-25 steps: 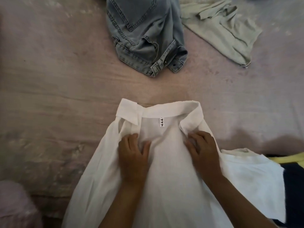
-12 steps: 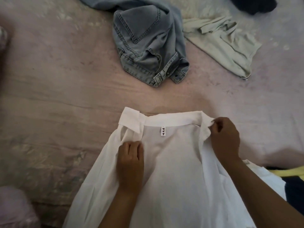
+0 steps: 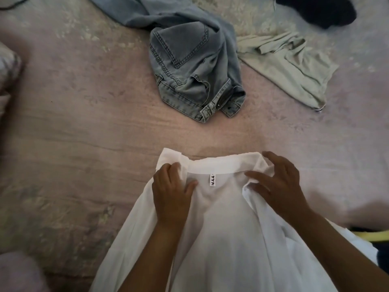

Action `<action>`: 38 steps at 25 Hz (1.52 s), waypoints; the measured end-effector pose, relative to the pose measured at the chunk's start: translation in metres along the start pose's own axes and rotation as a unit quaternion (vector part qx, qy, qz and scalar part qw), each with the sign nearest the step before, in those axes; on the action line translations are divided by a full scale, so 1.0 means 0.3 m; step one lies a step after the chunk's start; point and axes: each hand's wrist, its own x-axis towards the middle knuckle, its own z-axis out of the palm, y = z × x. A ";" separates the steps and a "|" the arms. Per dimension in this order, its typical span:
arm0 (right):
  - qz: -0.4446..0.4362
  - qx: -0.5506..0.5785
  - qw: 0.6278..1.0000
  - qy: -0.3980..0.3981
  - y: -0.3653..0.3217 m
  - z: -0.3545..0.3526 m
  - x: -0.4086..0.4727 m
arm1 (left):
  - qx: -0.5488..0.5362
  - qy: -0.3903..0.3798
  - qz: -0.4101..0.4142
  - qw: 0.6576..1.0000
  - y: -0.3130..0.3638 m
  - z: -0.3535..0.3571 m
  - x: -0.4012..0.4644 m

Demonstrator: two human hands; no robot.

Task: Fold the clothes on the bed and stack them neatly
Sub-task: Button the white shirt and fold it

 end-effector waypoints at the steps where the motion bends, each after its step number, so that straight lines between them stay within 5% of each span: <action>1: -0.011 0.003 1.000 -0.017 -0.006 -0.012 0.026 | -0.027 -0.005 -0.021 0.999 0.001 -0.001 0.018; 5: 0.035 0.113 0.981 -0.152 -0.045 -0.035 0.100 | -0.180 -0.009 -0.121 0.976 -0.028 -0.026 0.040; 10: 0.164 0.285 0.890 -0.317 -0.126 -0.075 0.091 | -0.350 -0.060 -0.258 0.899 0.038 -0.090 -0.041; 13: 0.145 0.269 0.869 -0.389 -0.148 -0.119 0.087 | -0.435 -0.080 -0.326 0.836 0.077 -0.108 -0.107; 16: 0.165 0.248 0.853 -0.429 -0.165 -0.150 0.082 | -0.459 -0.108 -0.344 0.812 0.087 -0.120 -0.157; 21: 0.265 0.314 0.823 -0.393 -0.194 -0.163 0.040 | -0.490 -0.123 -0.337 0.794 0.083 -0.157 -0.205; 31: 0.293 0.448 0.782 -0.319 -0.258 -0.137 -0.031 | -0.539 -0.165 -0.366 0.741 0.091 -0.184 -0.205; 38: 0.290 0.420 0.834 -0.209 -0.316 -0.090 -0.082 | -0.523 -0.194 -0.321 0.765 0.092 -0.181 -0.242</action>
